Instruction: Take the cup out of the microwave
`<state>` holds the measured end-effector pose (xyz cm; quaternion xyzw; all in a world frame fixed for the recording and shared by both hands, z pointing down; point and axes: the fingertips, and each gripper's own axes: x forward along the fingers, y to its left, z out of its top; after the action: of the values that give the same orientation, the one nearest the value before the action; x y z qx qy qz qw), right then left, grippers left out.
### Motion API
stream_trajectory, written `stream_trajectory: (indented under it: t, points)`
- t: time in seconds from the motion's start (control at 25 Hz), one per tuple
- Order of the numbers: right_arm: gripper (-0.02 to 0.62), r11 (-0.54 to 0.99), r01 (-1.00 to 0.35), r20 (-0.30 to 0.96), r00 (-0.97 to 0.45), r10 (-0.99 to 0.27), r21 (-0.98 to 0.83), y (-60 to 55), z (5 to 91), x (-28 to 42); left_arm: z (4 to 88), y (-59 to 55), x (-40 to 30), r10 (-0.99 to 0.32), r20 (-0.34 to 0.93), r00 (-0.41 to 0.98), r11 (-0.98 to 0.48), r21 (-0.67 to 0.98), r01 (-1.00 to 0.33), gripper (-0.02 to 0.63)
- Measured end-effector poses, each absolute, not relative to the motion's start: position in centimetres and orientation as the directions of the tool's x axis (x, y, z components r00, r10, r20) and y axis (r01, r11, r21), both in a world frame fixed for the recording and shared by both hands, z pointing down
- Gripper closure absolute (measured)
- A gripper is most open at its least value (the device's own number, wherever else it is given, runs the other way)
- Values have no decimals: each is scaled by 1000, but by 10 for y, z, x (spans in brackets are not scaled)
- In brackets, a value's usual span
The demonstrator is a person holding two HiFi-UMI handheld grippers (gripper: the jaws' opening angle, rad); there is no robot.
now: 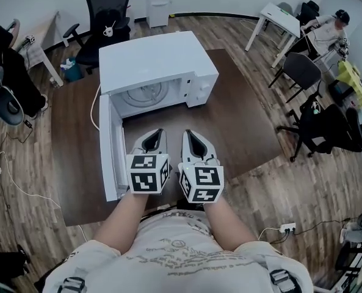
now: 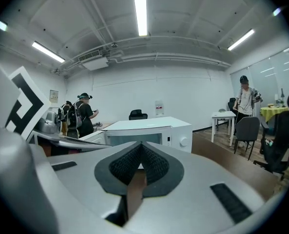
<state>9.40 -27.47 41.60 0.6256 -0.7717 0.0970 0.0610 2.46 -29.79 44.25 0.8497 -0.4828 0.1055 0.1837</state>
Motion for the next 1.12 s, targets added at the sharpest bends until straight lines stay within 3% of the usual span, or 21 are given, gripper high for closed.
stream_trajectory:
  t: [1.12]
  points:
    - [583, 303, -952, 367, -300, -880, -52, -368, 468, 127, 524, -420, 19, -852, 428, 301, -259, 156, -953, 591]
